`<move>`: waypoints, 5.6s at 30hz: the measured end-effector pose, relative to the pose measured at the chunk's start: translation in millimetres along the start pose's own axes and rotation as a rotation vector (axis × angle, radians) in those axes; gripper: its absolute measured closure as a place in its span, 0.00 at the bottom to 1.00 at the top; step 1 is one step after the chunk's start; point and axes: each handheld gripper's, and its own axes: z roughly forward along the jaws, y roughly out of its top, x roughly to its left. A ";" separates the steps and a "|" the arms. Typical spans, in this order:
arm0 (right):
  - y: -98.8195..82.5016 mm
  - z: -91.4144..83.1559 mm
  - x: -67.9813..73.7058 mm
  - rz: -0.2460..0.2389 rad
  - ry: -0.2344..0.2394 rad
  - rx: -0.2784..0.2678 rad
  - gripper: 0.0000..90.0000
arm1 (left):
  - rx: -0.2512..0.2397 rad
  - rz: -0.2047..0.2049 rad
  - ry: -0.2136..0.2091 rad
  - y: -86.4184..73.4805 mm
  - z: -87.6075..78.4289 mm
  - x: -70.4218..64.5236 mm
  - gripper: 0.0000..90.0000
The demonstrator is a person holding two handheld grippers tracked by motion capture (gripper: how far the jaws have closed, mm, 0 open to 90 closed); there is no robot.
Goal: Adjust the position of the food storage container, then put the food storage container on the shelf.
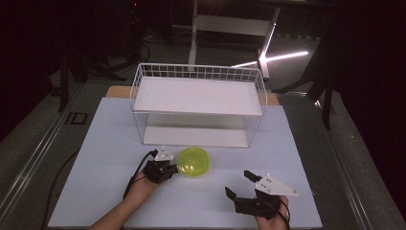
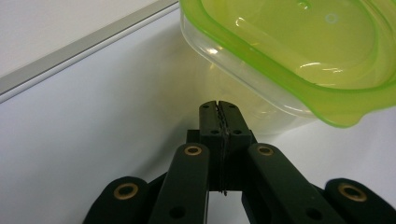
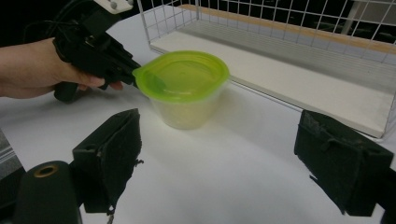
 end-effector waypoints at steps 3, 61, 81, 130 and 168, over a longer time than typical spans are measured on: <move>0.1 -0.3 0.6 0.000 0.001 -0.001 0.16 | 0.004 0.007 -0.016 5.7 5.9 -5.4 1.00; 46.3 43.1 -21.3 -0.070 -0.022 0.067 0.16 | -0.179 -0.093 -0.123 39.0 -57.3 -15.0 0.08; 46.0 83.3 -49.3 0.221 0.040 0.183 0.31 | -0.092 -0.226 -0.089 45.2 -24.0 -5.8 0.25; 28.8 85.3 -40.9 0.369 0.128 0.358 0.86 | -0.016 -0.336 -0.163 29.7 -18.2 -28.5 0.86; 67.7 125.6 -31.3 0.265 0.021 0.214 0.89 | -0.164 -0.306 -0.002 48.9 -30.7 15.0 0.90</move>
